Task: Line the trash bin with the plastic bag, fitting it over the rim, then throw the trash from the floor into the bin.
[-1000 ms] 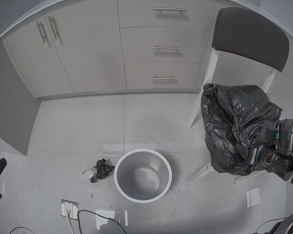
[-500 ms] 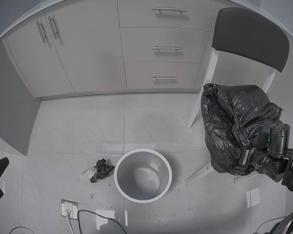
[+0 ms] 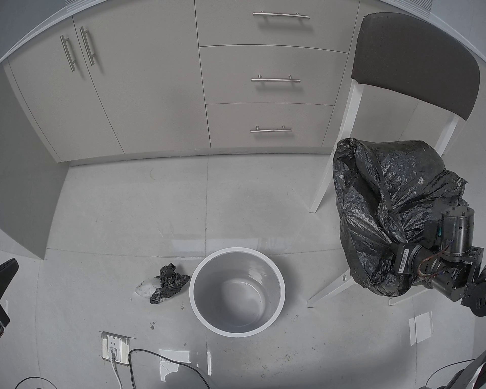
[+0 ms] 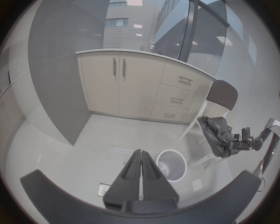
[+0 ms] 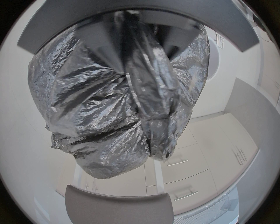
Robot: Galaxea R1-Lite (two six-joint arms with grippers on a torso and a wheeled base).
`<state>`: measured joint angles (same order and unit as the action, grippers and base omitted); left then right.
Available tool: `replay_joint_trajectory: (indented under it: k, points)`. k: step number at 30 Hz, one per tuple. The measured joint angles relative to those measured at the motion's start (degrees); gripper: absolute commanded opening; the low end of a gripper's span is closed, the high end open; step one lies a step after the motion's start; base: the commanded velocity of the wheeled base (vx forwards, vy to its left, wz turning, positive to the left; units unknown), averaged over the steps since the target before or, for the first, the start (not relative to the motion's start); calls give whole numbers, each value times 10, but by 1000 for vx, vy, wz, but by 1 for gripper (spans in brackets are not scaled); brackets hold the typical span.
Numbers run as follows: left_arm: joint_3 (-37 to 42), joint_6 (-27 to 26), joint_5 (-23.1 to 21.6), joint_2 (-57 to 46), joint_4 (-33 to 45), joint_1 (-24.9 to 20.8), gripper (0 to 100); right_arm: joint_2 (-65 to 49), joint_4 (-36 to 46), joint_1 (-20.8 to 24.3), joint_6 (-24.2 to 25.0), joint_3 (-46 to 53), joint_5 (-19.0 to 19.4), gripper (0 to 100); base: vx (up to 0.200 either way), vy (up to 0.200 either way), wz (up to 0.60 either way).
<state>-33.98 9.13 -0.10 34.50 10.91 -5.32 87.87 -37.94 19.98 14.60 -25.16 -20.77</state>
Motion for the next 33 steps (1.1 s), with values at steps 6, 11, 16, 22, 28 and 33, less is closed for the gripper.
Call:
replay_joint_trajectory:
  k: [6, 11, 16, 22, 28, 33]
  points:
    - [1, 0, 0, -3, 0, -6, 0, -29, 4, -15, 0, -10, 4, 0, 0, 0, 0]
    - [0, 0, 0, -6, 0, -14, 0, -63, 11, -17, 1, -34, 24, 0, 0, 0, 0]
    - [0, 0, -6, -7, 0, -28, 0, -89, 19, -10, 25, -61, 90, 0, 0, 0, 0]
    - [-1, 3, -58, 1, -14, -58, 0, -115, 97, 2, 97, -116, 191, 0, 0, 0, 0]
    - [0, 31, -92, 49, -71, -71, 0, -145, 184, 17, 185, -181, 330, 0, 0, 0, 0]
    - [2, 90, -103, 128, -155, -79, 0, -164, 233, 36, 210, -221, 403, 0, 0, 0, 0]
